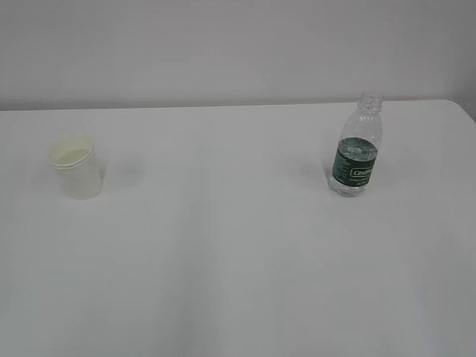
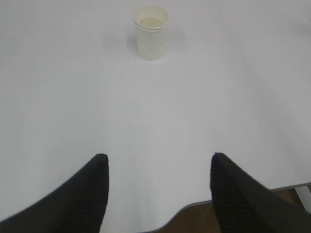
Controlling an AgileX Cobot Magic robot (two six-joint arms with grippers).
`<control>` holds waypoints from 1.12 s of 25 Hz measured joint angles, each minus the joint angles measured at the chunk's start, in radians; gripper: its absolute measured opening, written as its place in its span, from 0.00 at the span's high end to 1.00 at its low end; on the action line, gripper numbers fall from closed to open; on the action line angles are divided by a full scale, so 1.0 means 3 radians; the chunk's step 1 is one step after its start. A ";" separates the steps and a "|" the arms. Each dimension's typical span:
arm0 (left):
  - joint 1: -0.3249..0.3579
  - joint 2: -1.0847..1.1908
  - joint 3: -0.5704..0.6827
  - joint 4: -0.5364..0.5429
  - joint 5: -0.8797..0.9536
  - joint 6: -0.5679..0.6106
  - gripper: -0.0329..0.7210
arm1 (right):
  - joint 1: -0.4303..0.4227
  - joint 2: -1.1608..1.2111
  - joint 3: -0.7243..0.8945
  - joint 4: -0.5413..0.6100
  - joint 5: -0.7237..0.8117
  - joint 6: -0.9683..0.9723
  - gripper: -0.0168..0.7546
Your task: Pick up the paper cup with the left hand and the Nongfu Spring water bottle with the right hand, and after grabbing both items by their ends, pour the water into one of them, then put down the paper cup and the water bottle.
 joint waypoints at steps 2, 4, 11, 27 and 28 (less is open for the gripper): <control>0.0000 0.0000 0.0000 0.0000 0.0000 0.0000 0.34 | 0.0000 -0.0133 0.0020 0.0007 0.0016 0.0005 0.24; 0.0000 0.0000 0.0000 0.0000 0.0000 0.0000 0.34 | 0.0000 -0.0249 0.0025 0.0012 0.0026 0.0005 0.24; 0.0000 0.0000 0.0000 0.0000 0.0000 0.0000 0.34 | 0.0000 -0.0344 0.0033 0.0020 0.0032 0.0005 0.24; 0.0000 0.0000 0.0000 0.0000 -0.0003 0.0000 0.35 | 0.0000 -0.0344 0.0033 0.0033 0.0032 0.0013 0.24; 0.0000 0.0000 0.0000 0.0000 -0.0003 0.0000 0.34 | 0.0000 -0.0344 0.0033 0.0033 0.0032 0.0013 0.24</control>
